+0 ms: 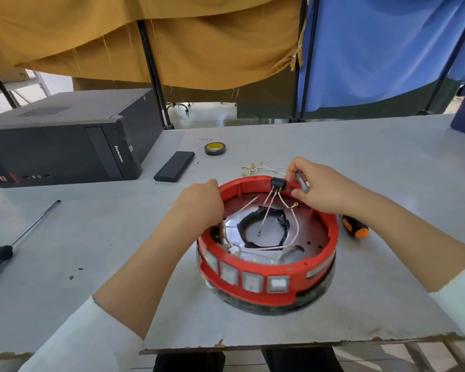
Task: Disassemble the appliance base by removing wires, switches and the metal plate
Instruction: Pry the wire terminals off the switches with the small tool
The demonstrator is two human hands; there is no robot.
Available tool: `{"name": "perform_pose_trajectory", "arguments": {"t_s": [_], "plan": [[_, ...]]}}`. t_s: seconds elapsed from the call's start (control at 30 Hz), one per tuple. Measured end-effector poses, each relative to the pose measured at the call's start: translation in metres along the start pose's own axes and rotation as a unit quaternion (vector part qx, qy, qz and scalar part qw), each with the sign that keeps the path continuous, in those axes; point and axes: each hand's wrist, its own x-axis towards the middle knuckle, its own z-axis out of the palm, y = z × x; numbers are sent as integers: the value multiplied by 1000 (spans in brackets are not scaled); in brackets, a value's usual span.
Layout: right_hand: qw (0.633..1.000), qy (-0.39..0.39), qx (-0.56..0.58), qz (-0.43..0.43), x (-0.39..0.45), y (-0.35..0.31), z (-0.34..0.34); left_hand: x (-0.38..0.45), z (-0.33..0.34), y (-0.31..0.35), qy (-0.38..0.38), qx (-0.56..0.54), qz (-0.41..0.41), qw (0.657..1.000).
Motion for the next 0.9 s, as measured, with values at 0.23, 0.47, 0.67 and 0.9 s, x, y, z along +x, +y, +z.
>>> {"name": "perform_pose_trajectory", "arguments": {"t_s": [0.23, 0.47, 0.67, 0.9], "plan": [[992, 52, 116, 4, 4, 1, 19, -17, -14, -2, -74, -48, 33, 996], [982, 81, 161, -59, 20, -22, 23, 16, 4, 17, -1, -168, 166, 972], [964, 89, 251, -22, 52, -40, 18, 26, 12, 13, 22, -193, 164, 967], [953, 157, 257, 20, 55, -24, 42, 30, 10, 4, 17, -196, 174, 965]]}}
